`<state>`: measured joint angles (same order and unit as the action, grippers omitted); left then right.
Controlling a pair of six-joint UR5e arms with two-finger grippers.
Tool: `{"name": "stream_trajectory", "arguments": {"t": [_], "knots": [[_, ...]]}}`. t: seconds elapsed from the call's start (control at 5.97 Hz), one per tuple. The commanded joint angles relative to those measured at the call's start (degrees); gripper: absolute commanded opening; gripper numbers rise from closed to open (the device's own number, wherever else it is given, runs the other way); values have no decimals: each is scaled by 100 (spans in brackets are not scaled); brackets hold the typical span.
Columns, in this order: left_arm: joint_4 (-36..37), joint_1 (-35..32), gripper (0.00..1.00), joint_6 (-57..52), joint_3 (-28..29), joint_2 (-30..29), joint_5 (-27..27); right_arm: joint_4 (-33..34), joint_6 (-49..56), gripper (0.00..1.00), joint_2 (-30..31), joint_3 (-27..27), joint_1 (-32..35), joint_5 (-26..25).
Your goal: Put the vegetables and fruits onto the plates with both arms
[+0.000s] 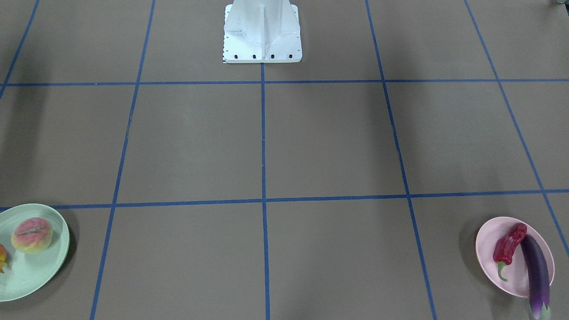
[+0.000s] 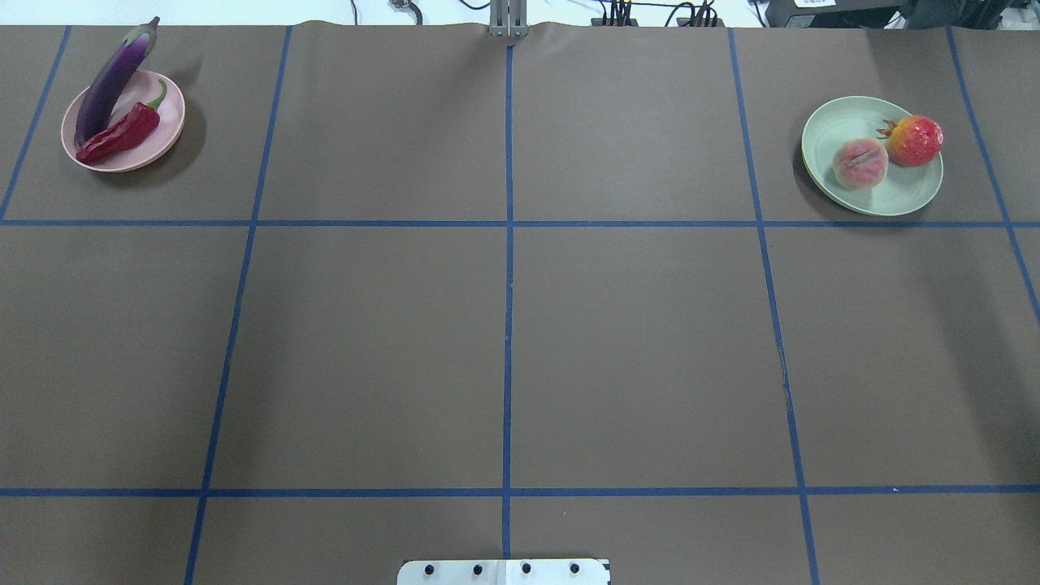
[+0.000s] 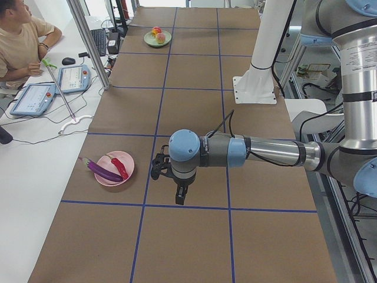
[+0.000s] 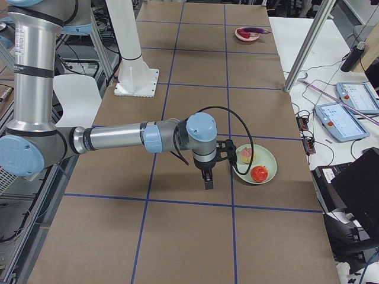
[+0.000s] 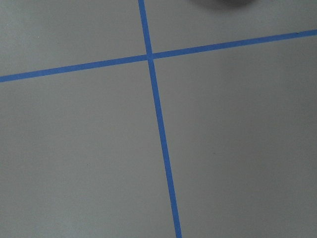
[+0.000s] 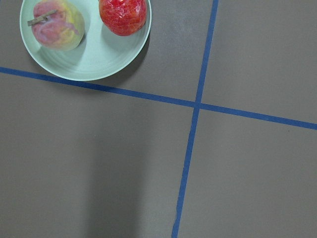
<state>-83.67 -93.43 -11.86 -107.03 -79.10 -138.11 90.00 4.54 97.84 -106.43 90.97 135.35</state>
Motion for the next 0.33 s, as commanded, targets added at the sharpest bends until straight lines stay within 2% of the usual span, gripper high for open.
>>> {"name": "stream_trajectory", "arguments": {"t": [0.0, 0.17], "knots": [[0, 0, 100, 0, -2, 0, -6, 0, 12, 100, 25, 0, 0, 0], [0, 0, 100, 0, -11, 0, -6, 0, 12, 100, 34, 0, 0, 0]]}}
